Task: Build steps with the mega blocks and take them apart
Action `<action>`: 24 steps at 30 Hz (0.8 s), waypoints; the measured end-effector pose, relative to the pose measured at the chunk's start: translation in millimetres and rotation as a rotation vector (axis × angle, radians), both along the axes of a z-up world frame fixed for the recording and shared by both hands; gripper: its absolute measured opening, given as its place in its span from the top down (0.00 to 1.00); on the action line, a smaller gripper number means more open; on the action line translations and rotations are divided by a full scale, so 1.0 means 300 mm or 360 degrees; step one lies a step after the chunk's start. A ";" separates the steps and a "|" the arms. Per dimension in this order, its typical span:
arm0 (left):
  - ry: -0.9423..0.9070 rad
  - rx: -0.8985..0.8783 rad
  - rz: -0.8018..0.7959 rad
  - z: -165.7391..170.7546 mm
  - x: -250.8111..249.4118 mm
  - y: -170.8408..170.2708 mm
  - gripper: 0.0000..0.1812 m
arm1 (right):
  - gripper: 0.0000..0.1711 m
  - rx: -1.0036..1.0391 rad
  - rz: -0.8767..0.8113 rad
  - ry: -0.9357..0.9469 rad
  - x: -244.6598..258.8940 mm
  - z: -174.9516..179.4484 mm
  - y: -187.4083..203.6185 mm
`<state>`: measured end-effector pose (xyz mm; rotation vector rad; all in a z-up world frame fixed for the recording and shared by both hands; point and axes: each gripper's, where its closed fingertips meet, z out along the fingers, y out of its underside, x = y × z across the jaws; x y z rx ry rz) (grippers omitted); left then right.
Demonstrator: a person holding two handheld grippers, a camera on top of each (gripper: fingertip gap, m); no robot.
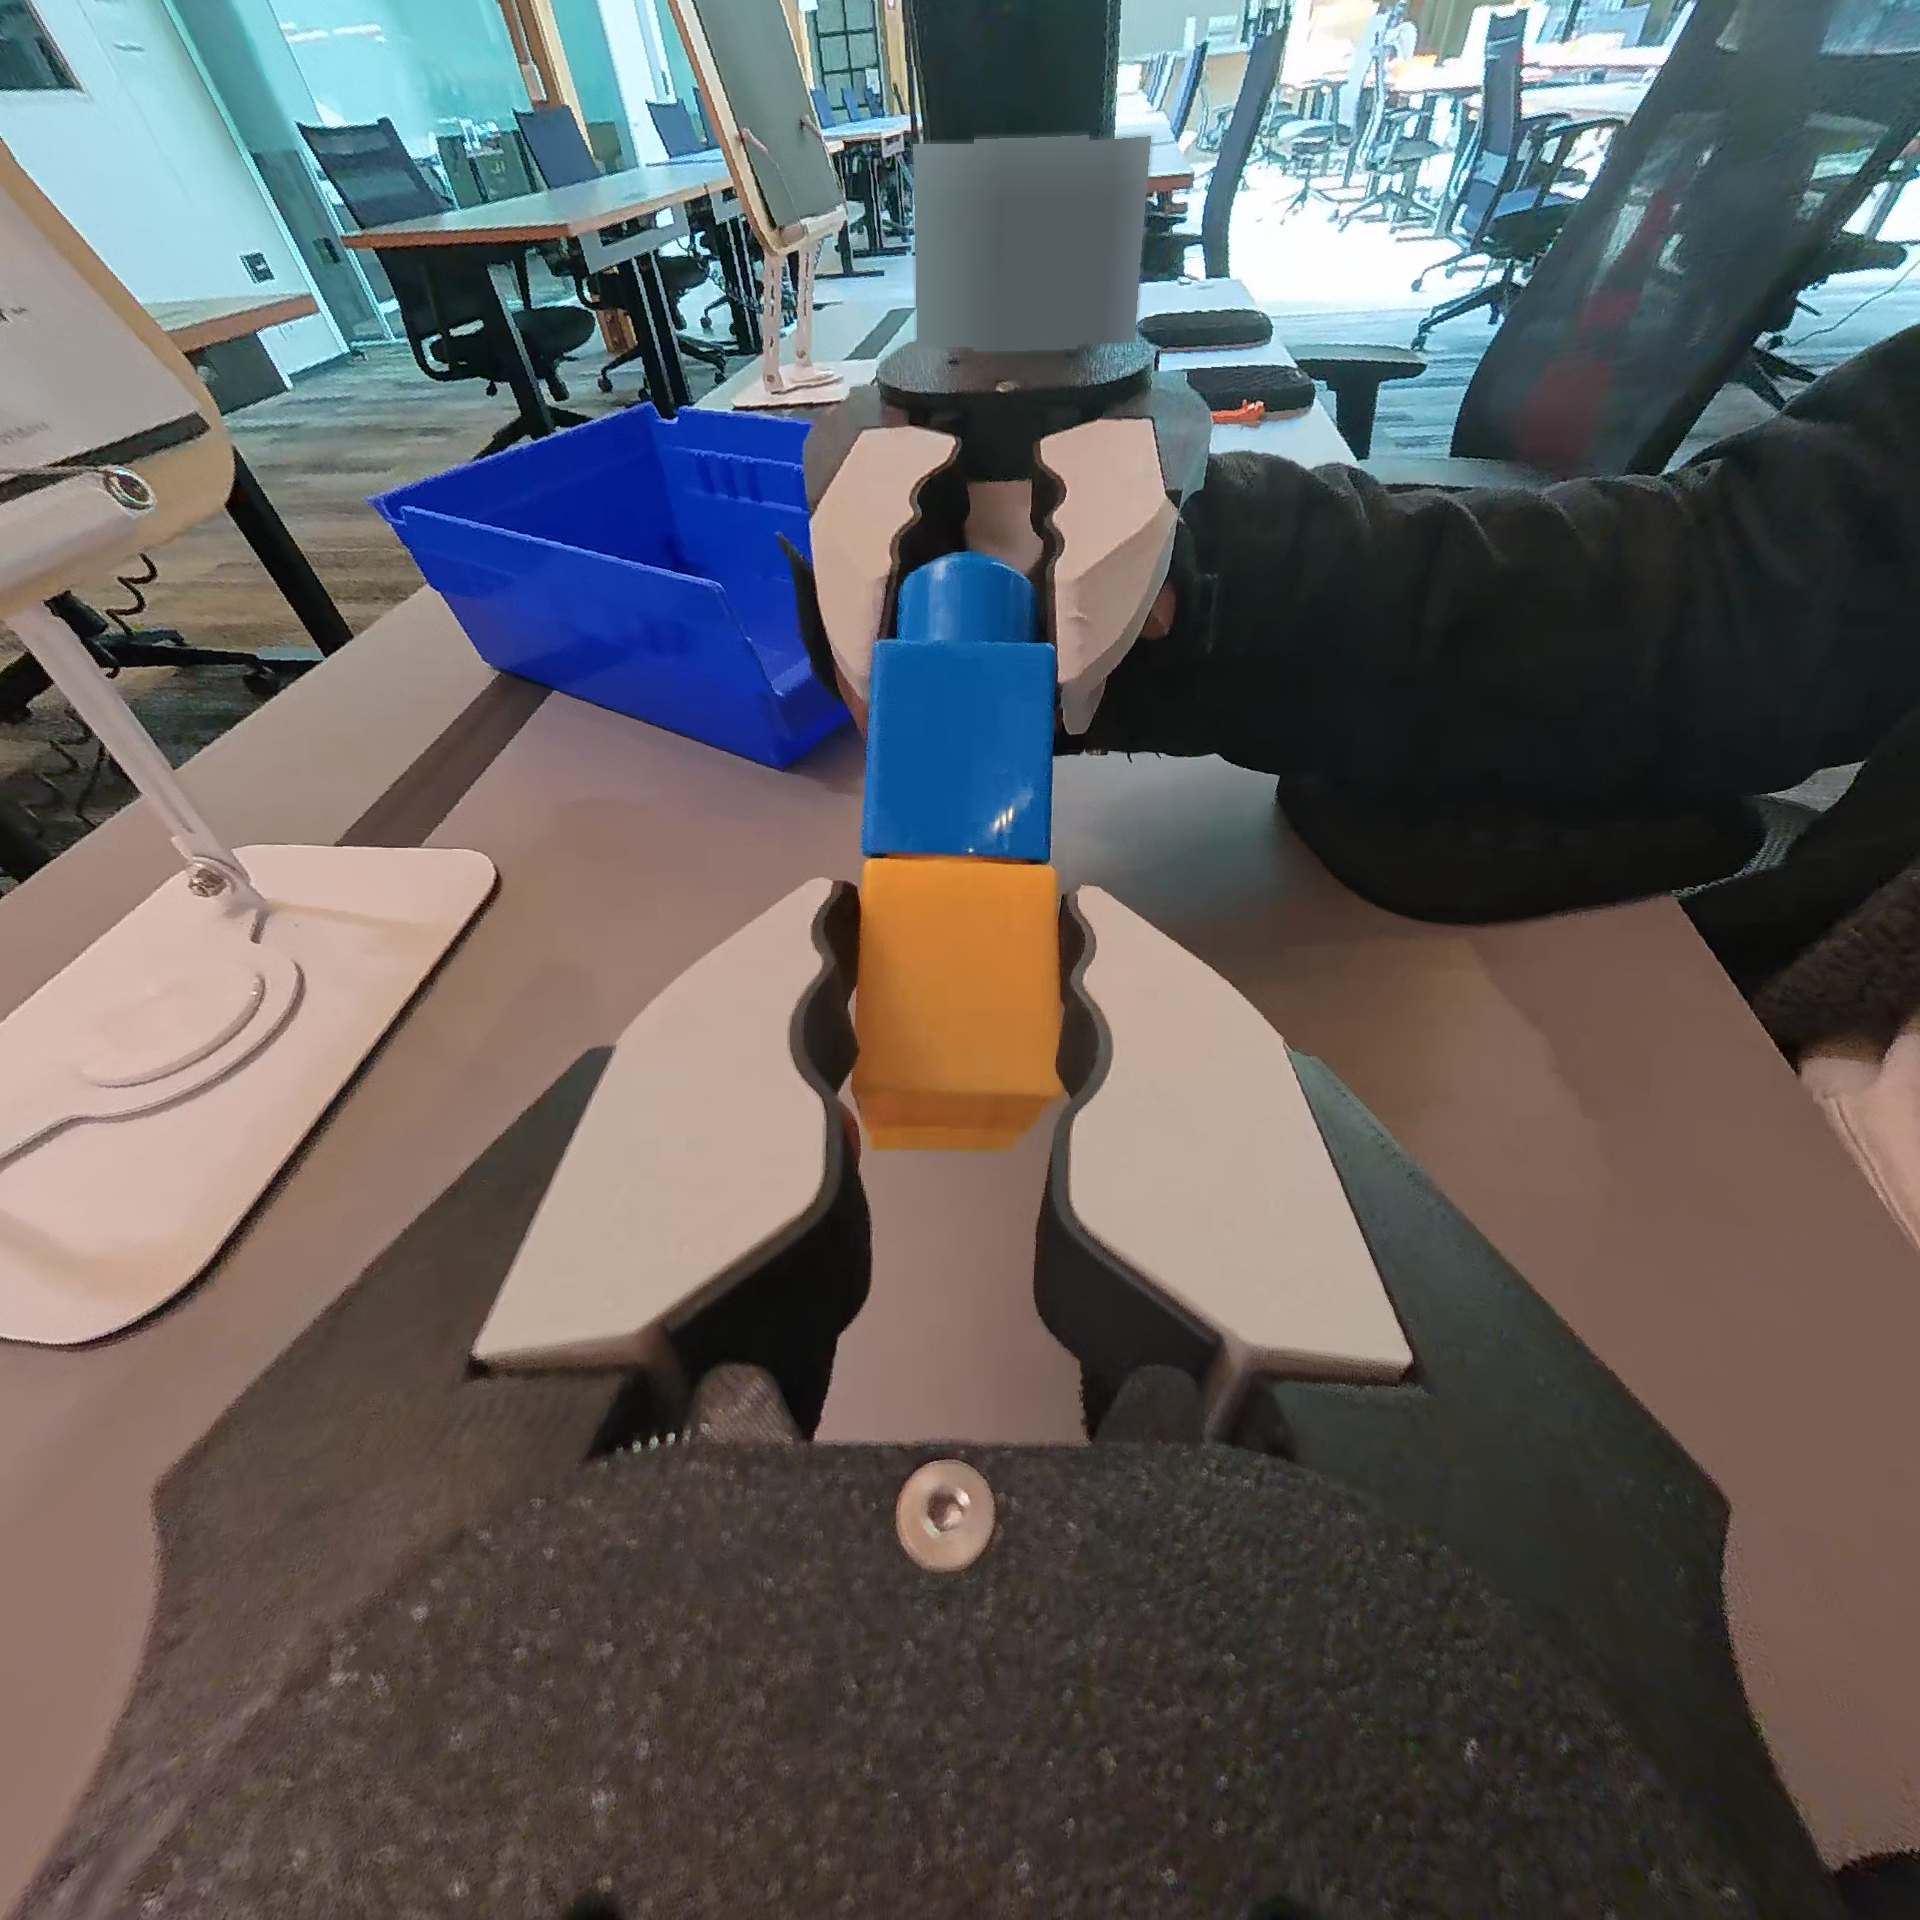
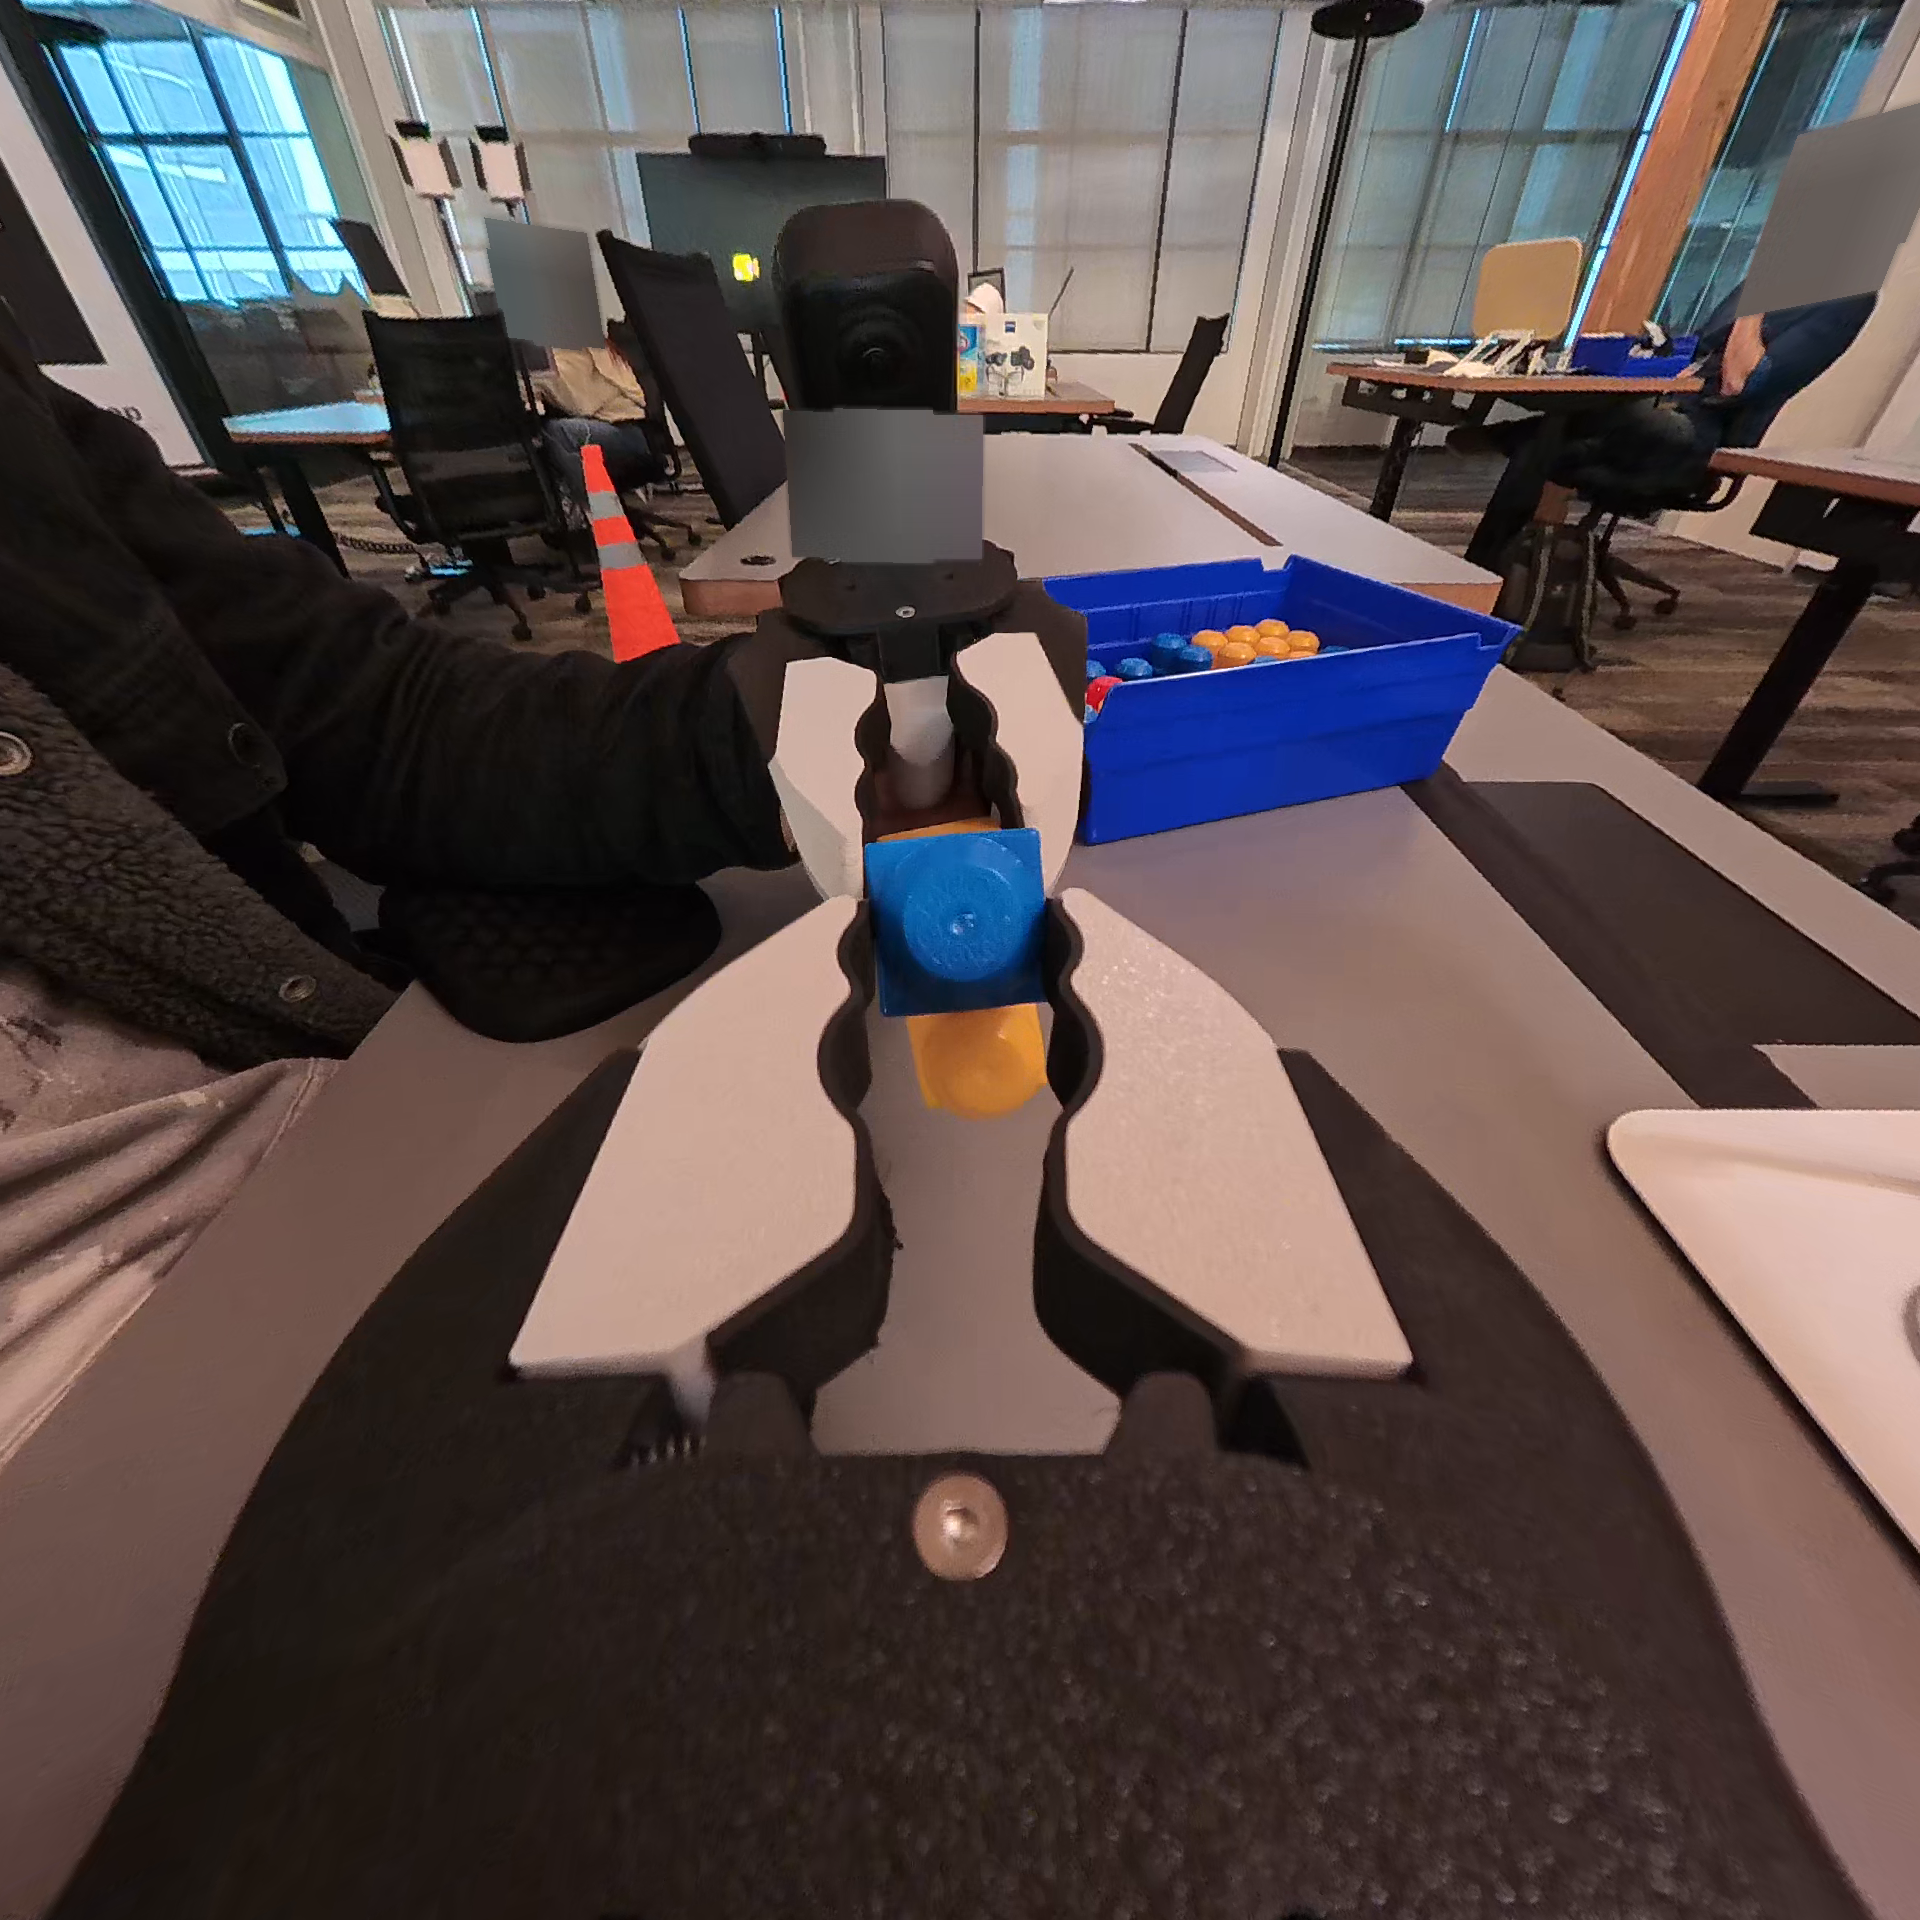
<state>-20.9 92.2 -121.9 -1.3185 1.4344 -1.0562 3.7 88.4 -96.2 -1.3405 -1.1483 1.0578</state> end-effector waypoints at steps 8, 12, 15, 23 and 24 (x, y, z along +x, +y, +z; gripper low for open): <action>-0.0102 -0.0019 0.0007 0.048 -0.016 0.006 0.79 | 0.82 -0.0024 0.0014 0.0128 -0.022 0.007 0.007; -0.0111 -0.0034 -0.0005 0.054 -0.022 0.003 0.79 | 0.82 -0.0024 0.0030 0.0176 -0.032 0.005 0.007; -0.0130 -0.0043 -0.0019 0.060 -0.020 -0.002 0.79 | 0.82 -0.0018 0.0044 0.0221 -0.032 0.014 0.000; -0.0135 -0.0029 -0.0033 0.057 -0.018 -0.006 0.79 | 0.82 0.0020 0.0051 0.0192 -0.034 0.002 -0.006; -0.0137 -0.0026 -0.0034 0.057 -0.019 -0.007 0.79 | 0.82 0.0022 0.0052 0.0195 -0.034 0.001 -0.006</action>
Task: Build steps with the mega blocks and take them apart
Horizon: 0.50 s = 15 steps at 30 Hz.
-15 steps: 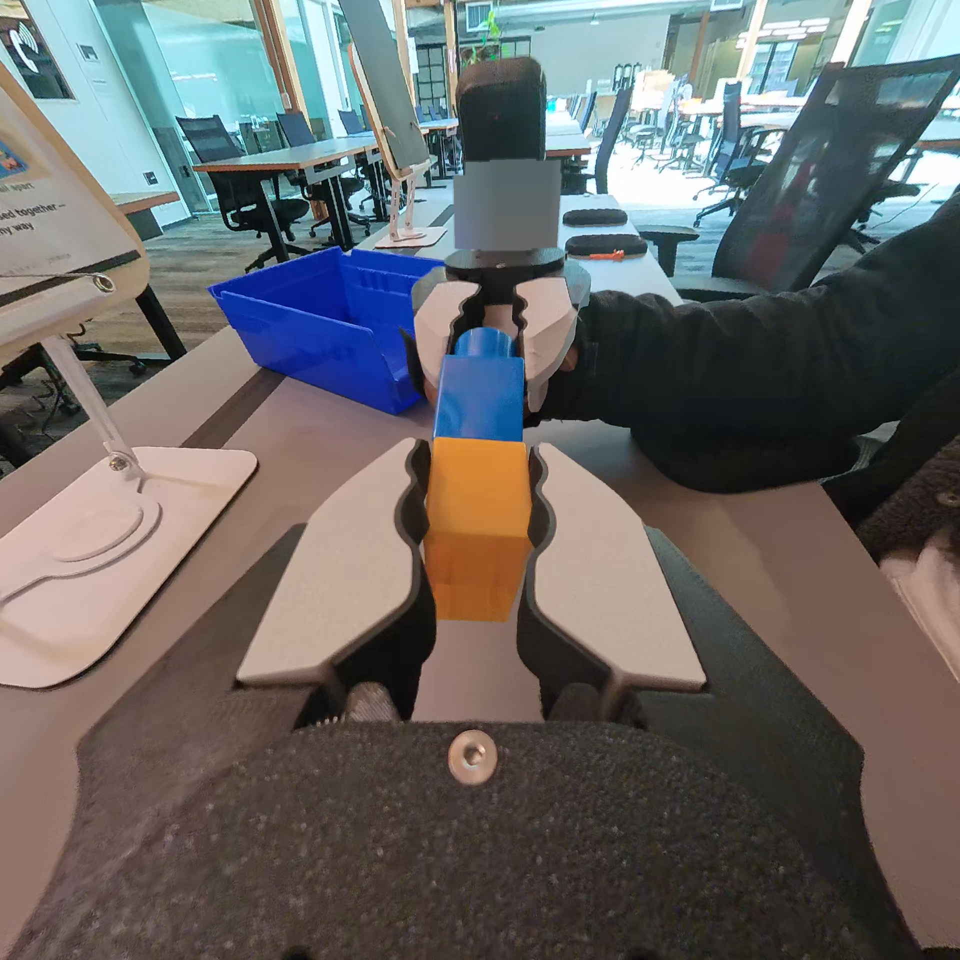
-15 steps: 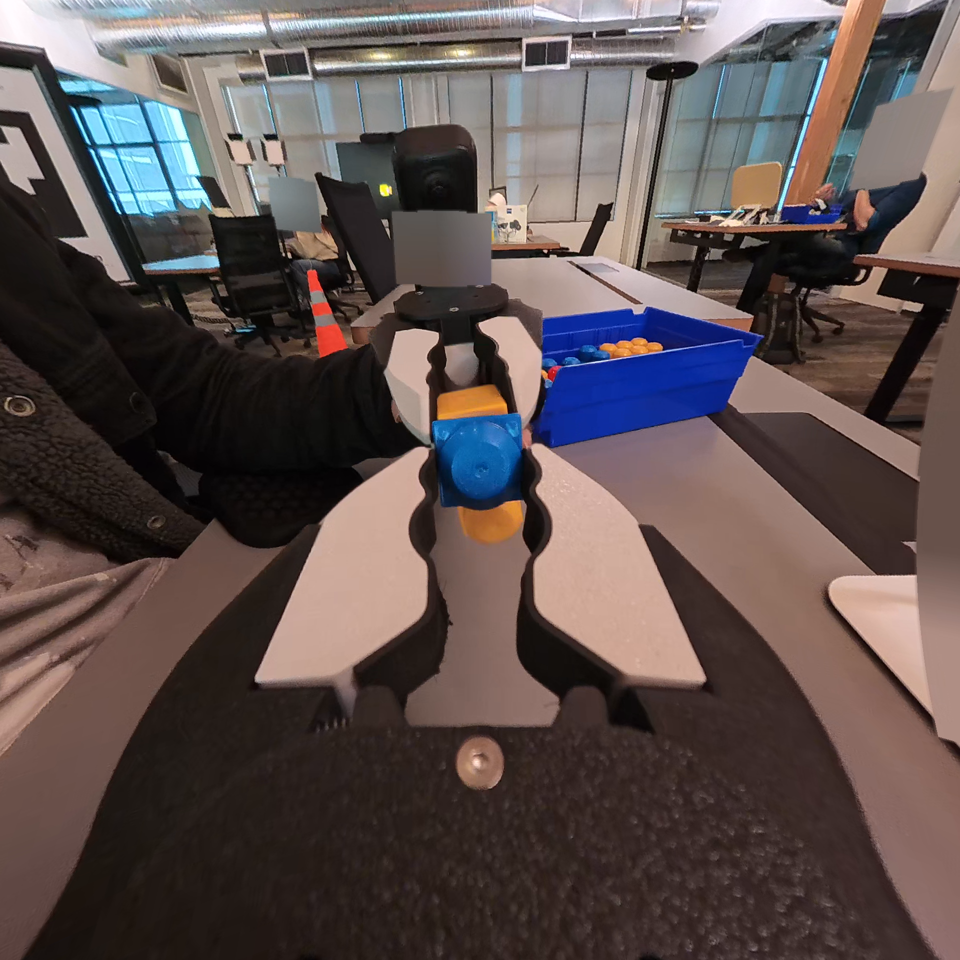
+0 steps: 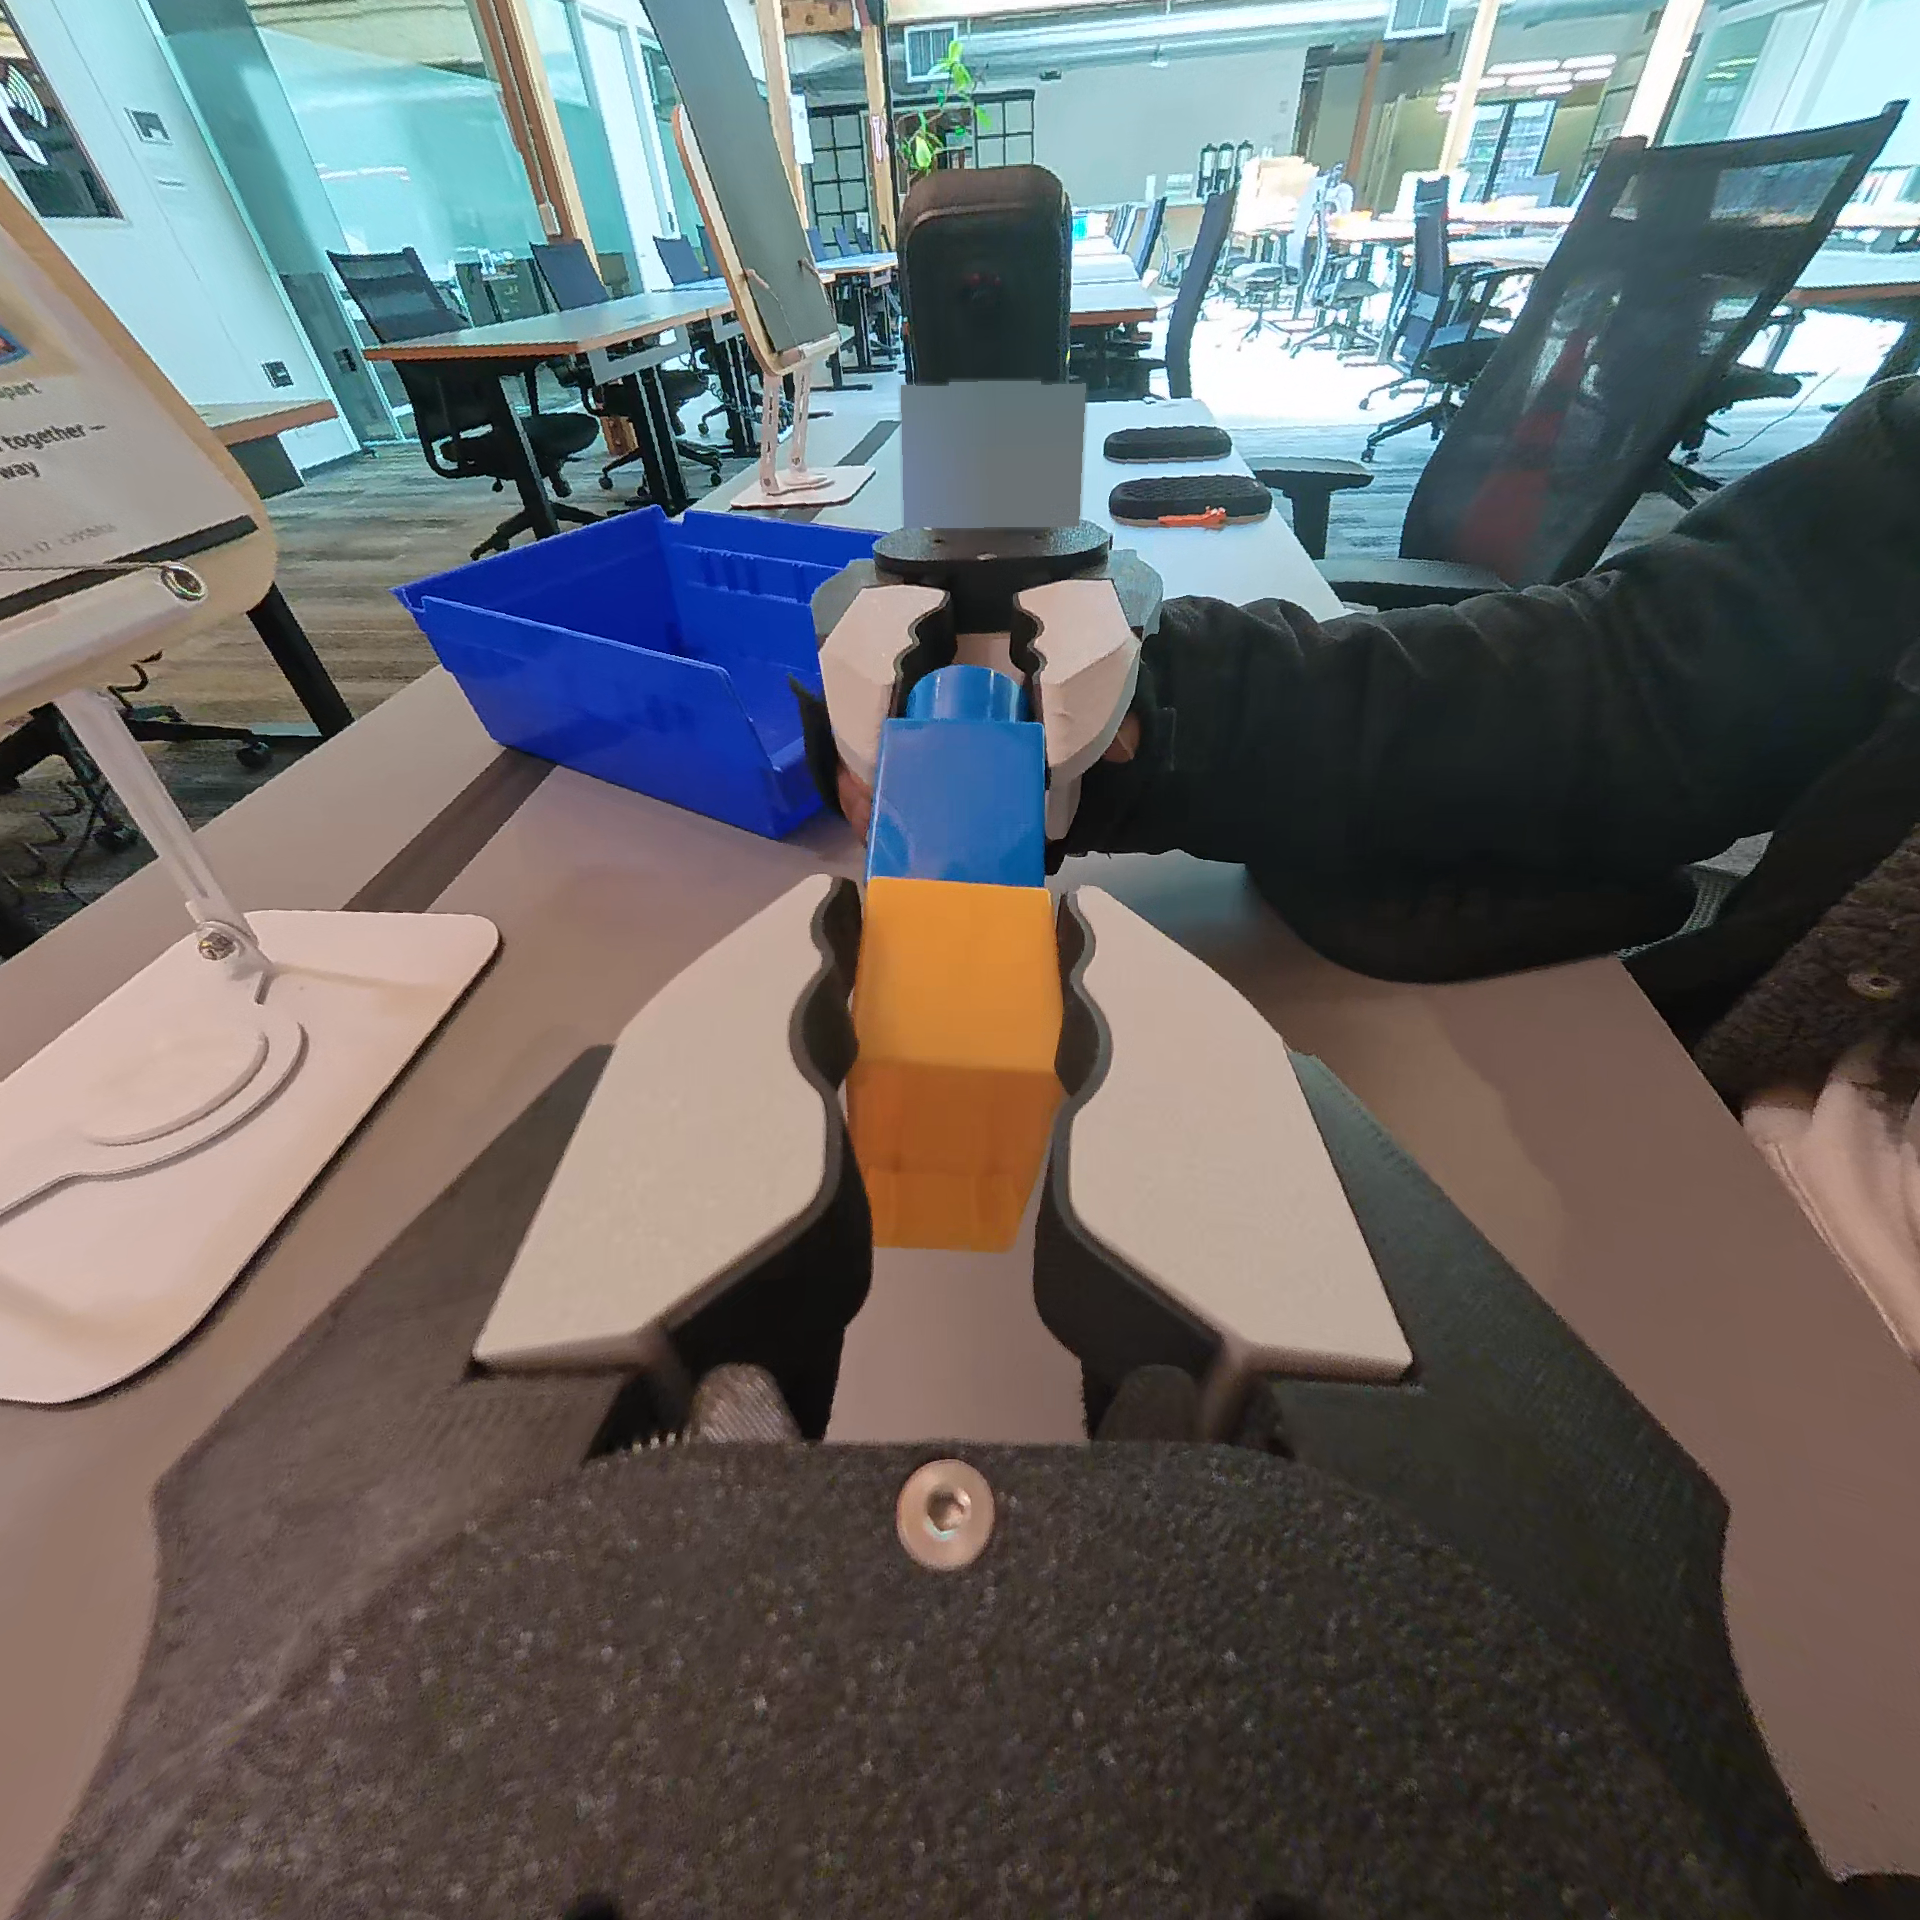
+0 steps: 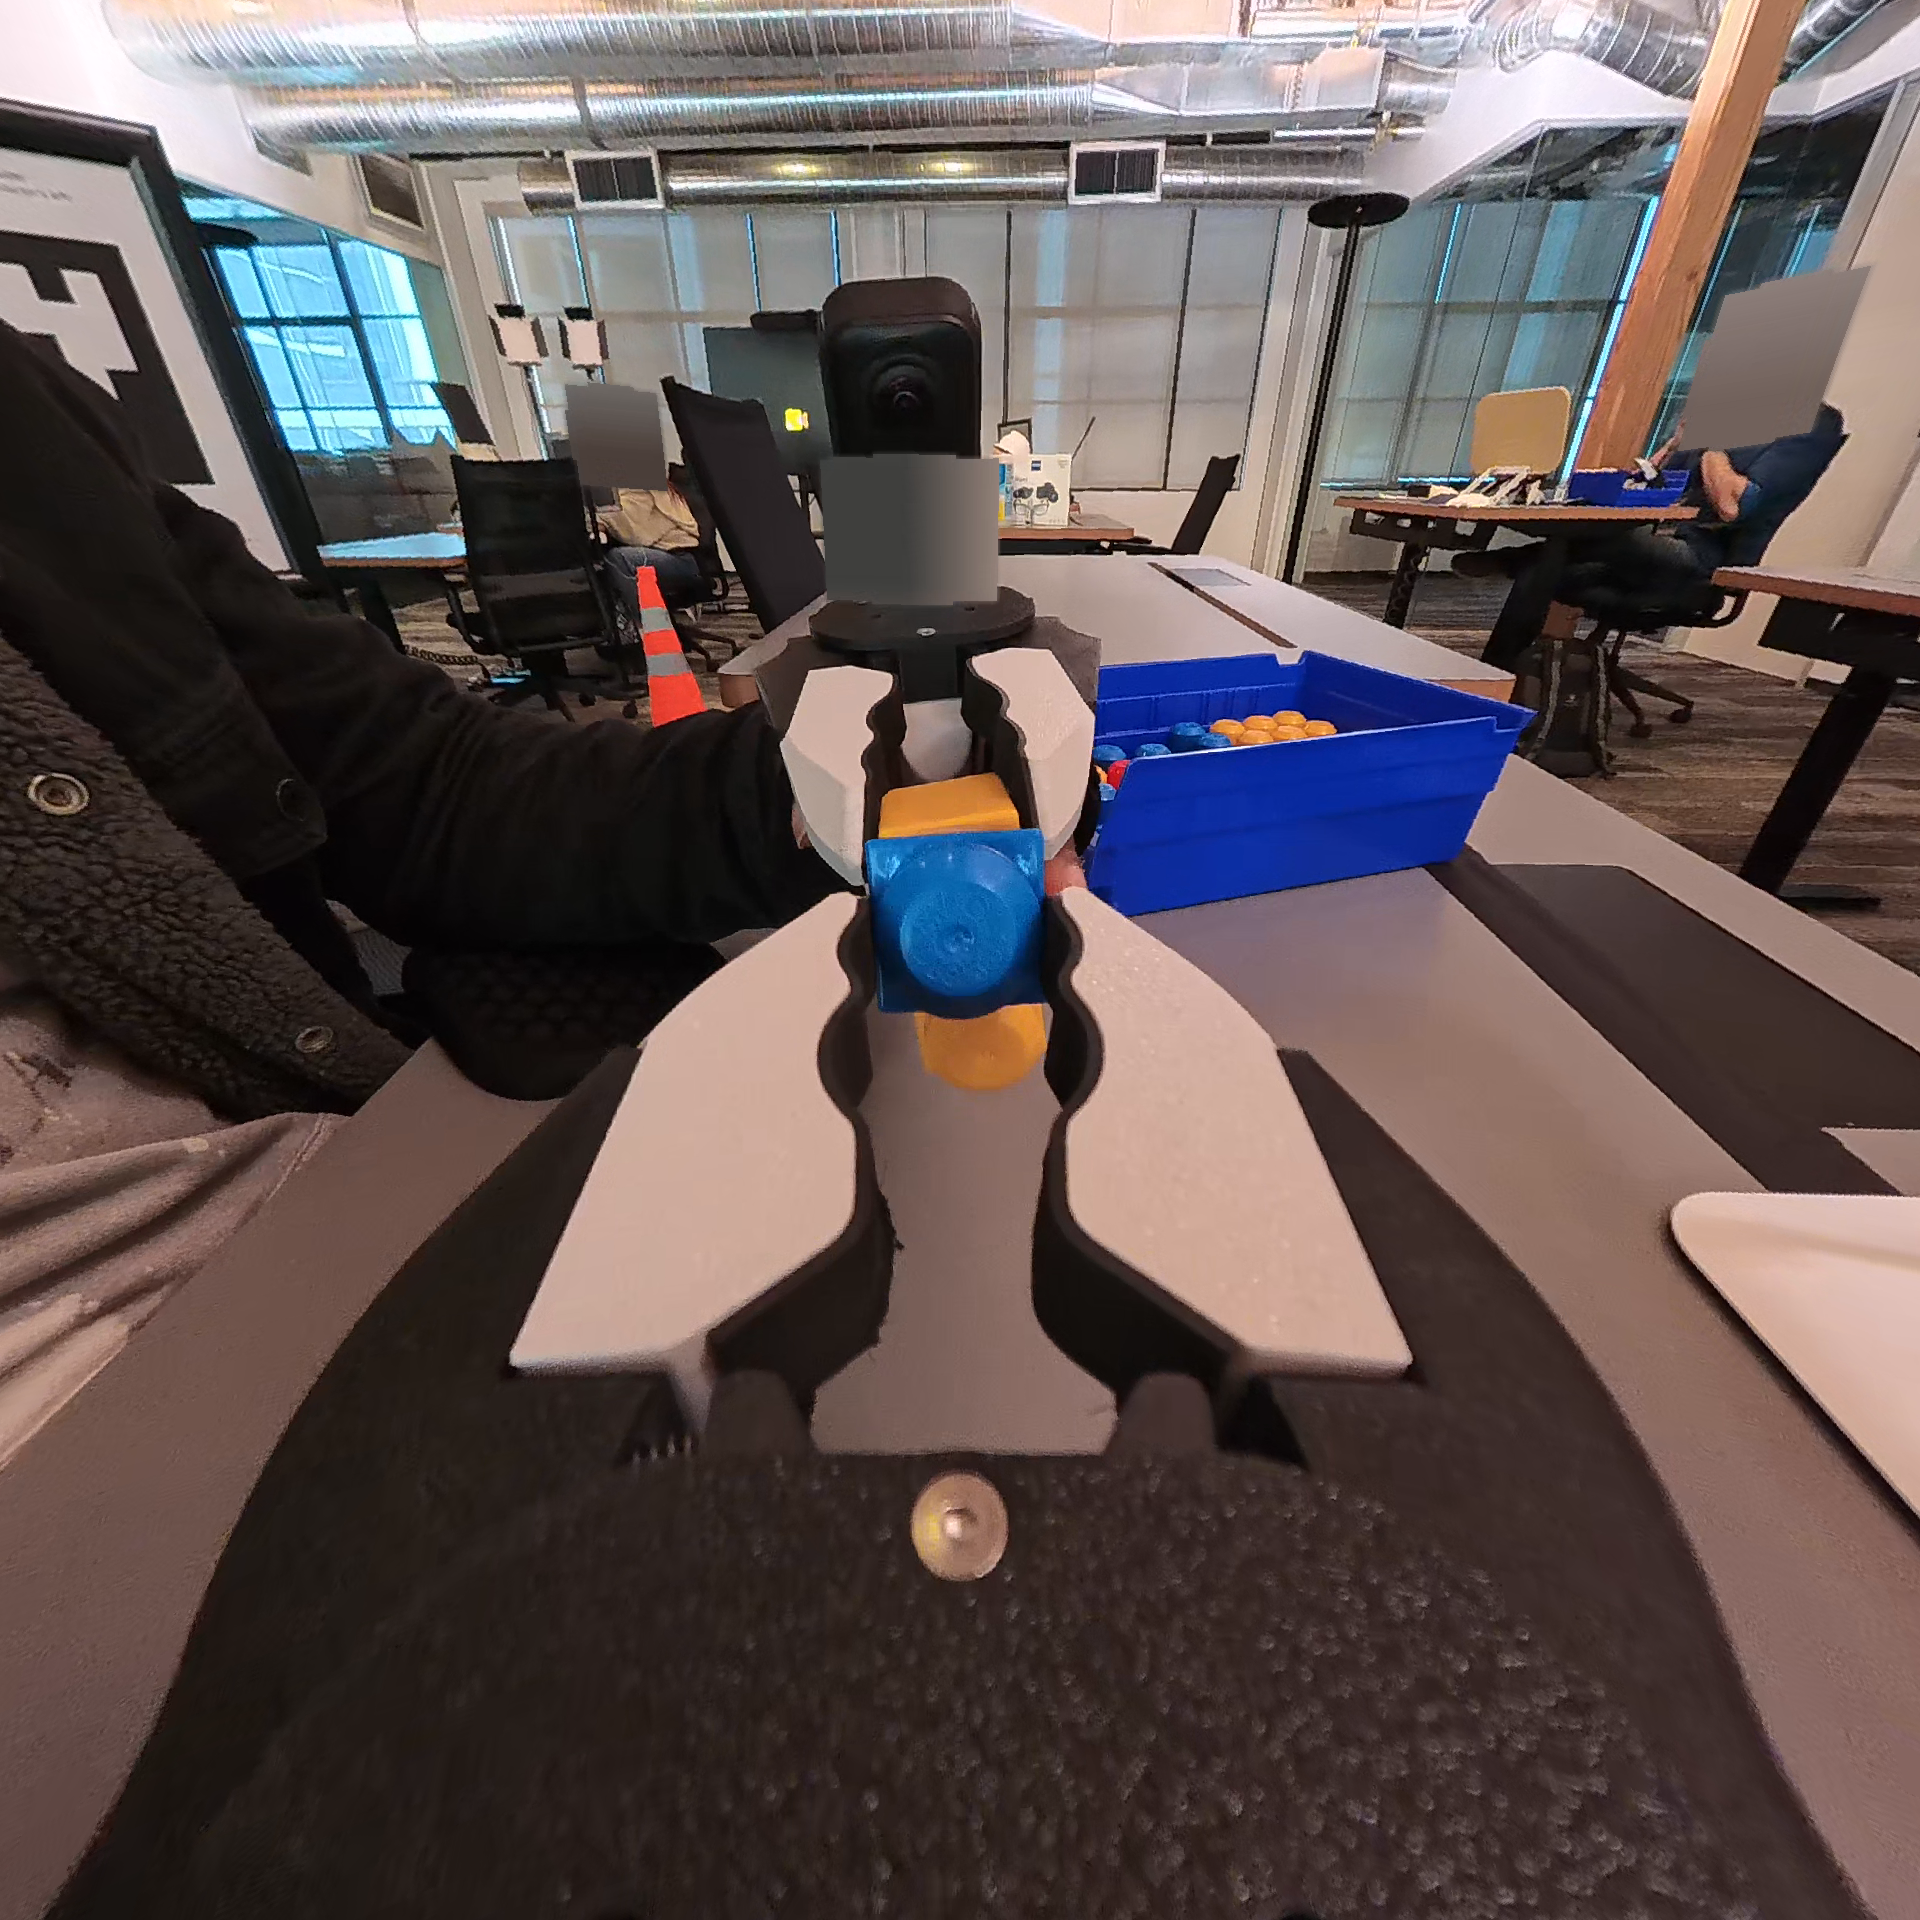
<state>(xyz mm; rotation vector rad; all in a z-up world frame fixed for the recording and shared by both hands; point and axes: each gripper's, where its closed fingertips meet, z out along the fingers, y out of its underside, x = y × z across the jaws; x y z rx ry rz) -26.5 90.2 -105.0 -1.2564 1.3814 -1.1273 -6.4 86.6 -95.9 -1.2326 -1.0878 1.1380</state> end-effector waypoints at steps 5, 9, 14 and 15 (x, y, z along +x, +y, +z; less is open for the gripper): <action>-0.0009 -0.0006 -0.0013 0.002 -0.002 -0.004 0.79 | 0.82 -0.0017 0.0023 0.0068 -0.006 0.003 -0.002; -0.0053 -0.0042 -0.0025 0.009 0.000 -0.005 0.79 | 0.82 -0.0046 0.0037 0.0146 -0.005 0.017 0.002; -0.0153 -0.0114 -0.0060 0.033 0.000 -0.011 0.79 | 0.82 -0.0065 0.0055 0.0258 -0.008 0.045 0.001; -0.0185 -0.0139 -0.0070 0.041 0.000 -0.012 0.79 | 0.82 -0.0060 0.0057 0.0254 -0.010 0.047 0.001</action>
